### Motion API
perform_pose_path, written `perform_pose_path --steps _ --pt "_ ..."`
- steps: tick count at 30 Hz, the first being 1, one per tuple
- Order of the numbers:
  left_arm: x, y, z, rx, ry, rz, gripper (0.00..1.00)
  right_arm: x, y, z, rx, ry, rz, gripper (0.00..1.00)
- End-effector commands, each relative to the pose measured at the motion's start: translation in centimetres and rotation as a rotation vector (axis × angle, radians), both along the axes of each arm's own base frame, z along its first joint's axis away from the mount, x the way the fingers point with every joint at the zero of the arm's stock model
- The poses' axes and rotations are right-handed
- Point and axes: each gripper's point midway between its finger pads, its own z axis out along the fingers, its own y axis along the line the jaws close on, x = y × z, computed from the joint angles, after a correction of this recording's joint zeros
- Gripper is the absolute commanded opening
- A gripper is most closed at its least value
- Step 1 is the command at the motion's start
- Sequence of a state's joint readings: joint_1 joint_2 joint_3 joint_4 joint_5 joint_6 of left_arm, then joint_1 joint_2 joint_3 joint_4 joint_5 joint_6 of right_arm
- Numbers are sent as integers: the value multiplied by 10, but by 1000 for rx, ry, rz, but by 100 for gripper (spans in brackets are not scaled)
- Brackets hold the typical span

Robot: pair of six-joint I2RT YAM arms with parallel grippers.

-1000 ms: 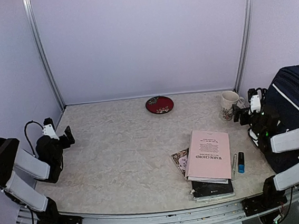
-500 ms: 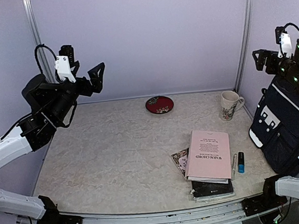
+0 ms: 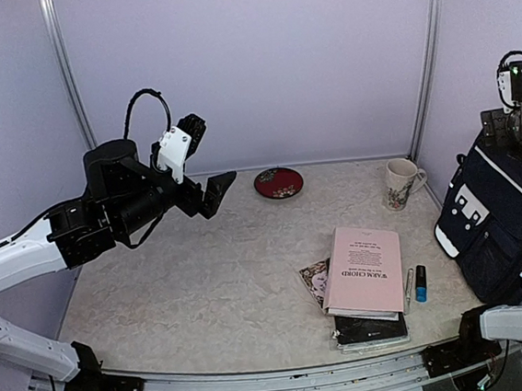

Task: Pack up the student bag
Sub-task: Pick up the student bag from the corner of the board.

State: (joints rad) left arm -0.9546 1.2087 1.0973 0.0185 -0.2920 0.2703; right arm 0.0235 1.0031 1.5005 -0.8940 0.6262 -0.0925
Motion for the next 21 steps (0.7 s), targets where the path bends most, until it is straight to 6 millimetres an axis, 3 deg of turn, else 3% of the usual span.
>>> perform_pose_path --steps 1,7,16,17,19,21 --pt "-1 -11 -13 82 23 -46 99 -37 -32 17 -175 46 -202 100" --pt "0 -22 -22 135 10 -83 99 -39 -42 7 -283 134 -272 100" --pt "-4 -30 -24 143 15 -132 99 -15 -60 -16 -432 234 -289 100" --pt "-4 -30 -25 147 10 -133 99 -12 -60 -19 -433 245 -279 95" --pt "-4 -29 -25 153 4 -130 99 -6 -62 -26 -443 280 -282 68" --pt "-3 -28 -26 159 0 -124 99 -5 -63 -28 -451 296 -289 49"
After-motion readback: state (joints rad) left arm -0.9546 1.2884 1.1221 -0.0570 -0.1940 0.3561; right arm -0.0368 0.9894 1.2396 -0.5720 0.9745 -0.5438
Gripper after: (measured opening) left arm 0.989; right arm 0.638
